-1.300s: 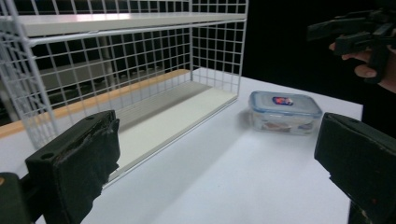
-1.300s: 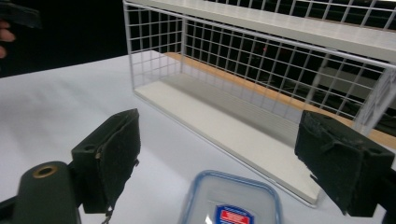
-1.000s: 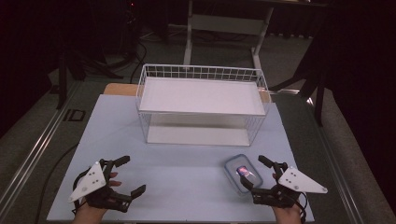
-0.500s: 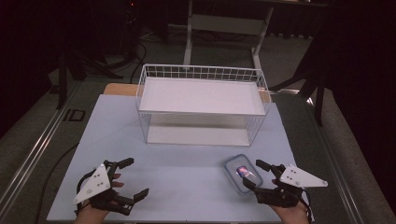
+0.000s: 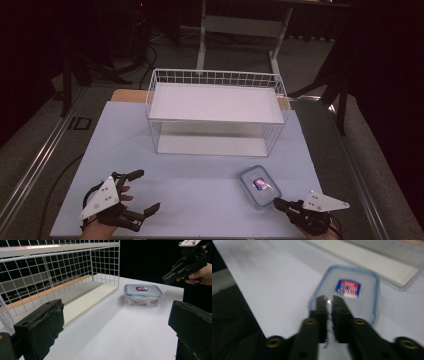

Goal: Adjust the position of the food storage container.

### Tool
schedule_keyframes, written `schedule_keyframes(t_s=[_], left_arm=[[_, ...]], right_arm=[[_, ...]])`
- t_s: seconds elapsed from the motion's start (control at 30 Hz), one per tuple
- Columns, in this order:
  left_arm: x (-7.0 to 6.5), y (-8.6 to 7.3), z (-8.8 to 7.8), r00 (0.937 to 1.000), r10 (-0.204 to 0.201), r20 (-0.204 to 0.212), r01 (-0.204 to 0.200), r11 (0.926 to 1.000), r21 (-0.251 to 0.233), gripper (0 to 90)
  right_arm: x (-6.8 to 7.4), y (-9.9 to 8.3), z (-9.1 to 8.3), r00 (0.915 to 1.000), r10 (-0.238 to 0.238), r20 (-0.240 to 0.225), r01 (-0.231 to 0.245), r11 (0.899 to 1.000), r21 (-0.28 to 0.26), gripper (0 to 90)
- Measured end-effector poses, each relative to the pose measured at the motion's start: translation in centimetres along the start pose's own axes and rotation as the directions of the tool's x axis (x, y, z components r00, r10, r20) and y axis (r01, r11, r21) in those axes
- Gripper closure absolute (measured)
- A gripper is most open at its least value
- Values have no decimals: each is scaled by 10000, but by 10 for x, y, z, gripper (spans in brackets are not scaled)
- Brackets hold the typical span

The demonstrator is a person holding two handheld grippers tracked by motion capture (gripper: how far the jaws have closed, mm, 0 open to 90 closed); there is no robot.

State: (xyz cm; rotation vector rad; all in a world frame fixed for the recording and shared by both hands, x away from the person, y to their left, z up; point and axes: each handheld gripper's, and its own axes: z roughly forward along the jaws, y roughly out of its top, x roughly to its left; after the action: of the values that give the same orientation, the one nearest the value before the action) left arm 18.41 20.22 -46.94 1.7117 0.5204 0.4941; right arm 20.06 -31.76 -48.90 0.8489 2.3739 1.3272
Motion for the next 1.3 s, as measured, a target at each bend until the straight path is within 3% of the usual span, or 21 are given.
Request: schedule_keyframes(t_s=[0.23, 0.53, 0.7, 1.17, 1.3], left_arm=[[-1, 0, 0, 10000, 86, -3, -86, 10000, 42, 12], [-1, 0, 2, 9999, 100, 19, -100, 9999, 98, 12], [0, -1, 2, 9999, 118, 10, -118, 9998, 138, 12], [-2, -2, 4, 10000, 73, 55, -74, 9998, 170, 12], [-2, -3, 4, 9999, 93, 73, -95, 9997, 208, 12]], right_arm=[[-17, -23, 3, 9998, -119, 185, 103, 9966, 823, 899], [-31, -31, 15, 9982, 95, 592, -176, 9902, 1383, 899], [-37, -29, 23, 9972, 343, 659, -427, 9904, 1316, 899], [-67, -3, 62, 9919, 358, 1220, -533, 9882, 1439, 900], [-73, 2, 66, 9885, 502, 1426, -702, 9879, 1386, 900]])
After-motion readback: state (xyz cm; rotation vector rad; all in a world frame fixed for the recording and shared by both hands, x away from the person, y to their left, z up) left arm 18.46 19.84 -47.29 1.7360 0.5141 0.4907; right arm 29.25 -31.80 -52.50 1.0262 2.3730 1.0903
